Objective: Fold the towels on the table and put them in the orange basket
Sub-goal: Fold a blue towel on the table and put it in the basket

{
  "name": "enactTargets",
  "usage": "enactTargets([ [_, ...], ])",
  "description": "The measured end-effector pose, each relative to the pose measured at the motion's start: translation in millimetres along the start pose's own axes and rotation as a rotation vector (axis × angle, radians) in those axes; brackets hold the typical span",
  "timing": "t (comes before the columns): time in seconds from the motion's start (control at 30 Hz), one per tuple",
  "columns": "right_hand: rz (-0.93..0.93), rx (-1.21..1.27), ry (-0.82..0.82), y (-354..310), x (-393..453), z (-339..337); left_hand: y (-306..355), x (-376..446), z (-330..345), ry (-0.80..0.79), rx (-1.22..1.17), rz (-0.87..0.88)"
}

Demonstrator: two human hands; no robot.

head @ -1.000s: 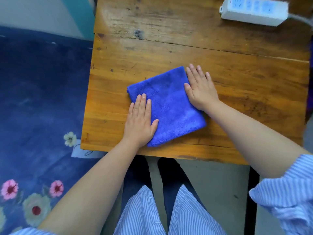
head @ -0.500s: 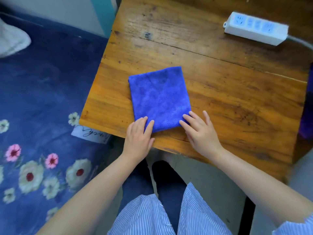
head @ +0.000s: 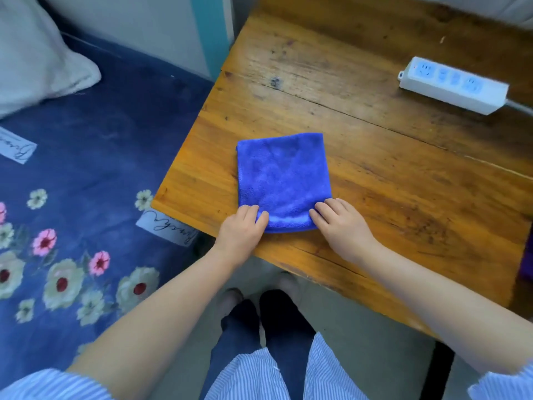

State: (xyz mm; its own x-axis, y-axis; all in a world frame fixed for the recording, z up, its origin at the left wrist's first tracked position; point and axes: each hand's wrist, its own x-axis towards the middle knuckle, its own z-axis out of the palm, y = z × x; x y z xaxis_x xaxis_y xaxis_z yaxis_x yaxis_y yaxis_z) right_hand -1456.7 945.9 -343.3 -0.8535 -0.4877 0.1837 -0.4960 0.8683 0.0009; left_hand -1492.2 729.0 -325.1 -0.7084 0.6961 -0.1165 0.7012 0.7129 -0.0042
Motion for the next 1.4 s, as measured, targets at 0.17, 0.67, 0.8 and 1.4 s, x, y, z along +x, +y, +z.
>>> enactTargets([
  [0.17, 0.046, 0.037, 0.029, -3.6, 0.7, -2.9, 4.1, -7.9, -1.6, 0.084, -0.077, -0.087],
  [0.67, 0.017, 0.501, 0.091, -163.1, 37.3, -93.1, -15.7, -217.2, -61.3, 0.226, -0.585, -0.783],
  [0.8, 0.033, 0.696, 0.074, -241.8, 32.1, -119.0, 2.6, -314.4, -84.4, 0.358, -0.691, -0.986],
  [1.4, -0.447, 0.745, -0.155, -576.8, 112.1, -217.4, -0.5, -645.2, -144.8, 0.912, -0.575, -1.6],
])
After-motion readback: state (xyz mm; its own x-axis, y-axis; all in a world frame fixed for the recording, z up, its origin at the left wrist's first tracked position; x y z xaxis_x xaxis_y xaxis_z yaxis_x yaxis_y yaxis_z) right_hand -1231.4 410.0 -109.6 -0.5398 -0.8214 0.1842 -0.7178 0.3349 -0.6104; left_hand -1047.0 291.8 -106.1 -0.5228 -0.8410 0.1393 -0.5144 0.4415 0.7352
